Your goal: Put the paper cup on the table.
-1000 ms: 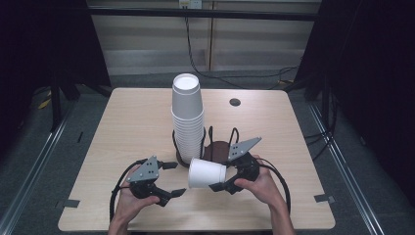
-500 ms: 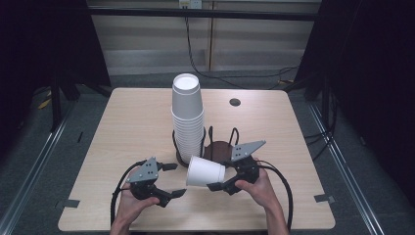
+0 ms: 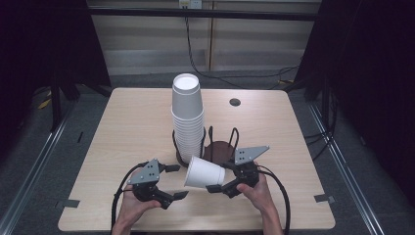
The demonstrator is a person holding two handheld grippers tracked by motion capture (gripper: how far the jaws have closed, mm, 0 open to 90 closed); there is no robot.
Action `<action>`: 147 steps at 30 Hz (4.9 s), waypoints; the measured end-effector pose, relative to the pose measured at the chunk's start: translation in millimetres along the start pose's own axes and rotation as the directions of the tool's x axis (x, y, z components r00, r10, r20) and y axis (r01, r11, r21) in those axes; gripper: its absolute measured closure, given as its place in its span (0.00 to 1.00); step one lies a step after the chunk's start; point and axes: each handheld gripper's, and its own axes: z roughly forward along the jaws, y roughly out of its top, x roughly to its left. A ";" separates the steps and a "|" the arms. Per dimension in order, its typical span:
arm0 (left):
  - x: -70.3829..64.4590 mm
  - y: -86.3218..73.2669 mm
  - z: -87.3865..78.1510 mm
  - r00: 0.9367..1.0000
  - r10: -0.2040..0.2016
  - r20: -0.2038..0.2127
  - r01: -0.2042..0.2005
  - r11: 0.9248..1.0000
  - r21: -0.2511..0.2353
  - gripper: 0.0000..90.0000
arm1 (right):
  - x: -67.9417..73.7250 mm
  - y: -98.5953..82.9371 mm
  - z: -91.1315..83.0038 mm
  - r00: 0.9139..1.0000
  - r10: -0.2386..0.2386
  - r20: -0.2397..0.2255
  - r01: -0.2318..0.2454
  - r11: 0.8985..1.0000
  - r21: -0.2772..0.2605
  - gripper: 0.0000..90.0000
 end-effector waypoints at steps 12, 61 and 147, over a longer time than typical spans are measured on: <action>0.9 3.2 0.3 1.000 0.006 0.022 -0.004 0.997 -0.080 0.17 | 3.2 -3.4 7.4 0.999 -0.021 -0.039 0.021 1.000 0.003 0.26; 8.8 8.0 19.7 0.987 -0.072 0.144 0.093 0.986 -0.140 0.12 | 0.7 -3.5 16.6 0.996 -0.048 -0.076 0.049 0.999 0.019 0.23; 74.7 22.4 -88.9 0.945 -0.187 -0.268 0.221 0.970 0.102 0.12 | 11.3 -78.4 -14.3 0.732 0.089 0.676 0.233 0.899 -0.371 0.15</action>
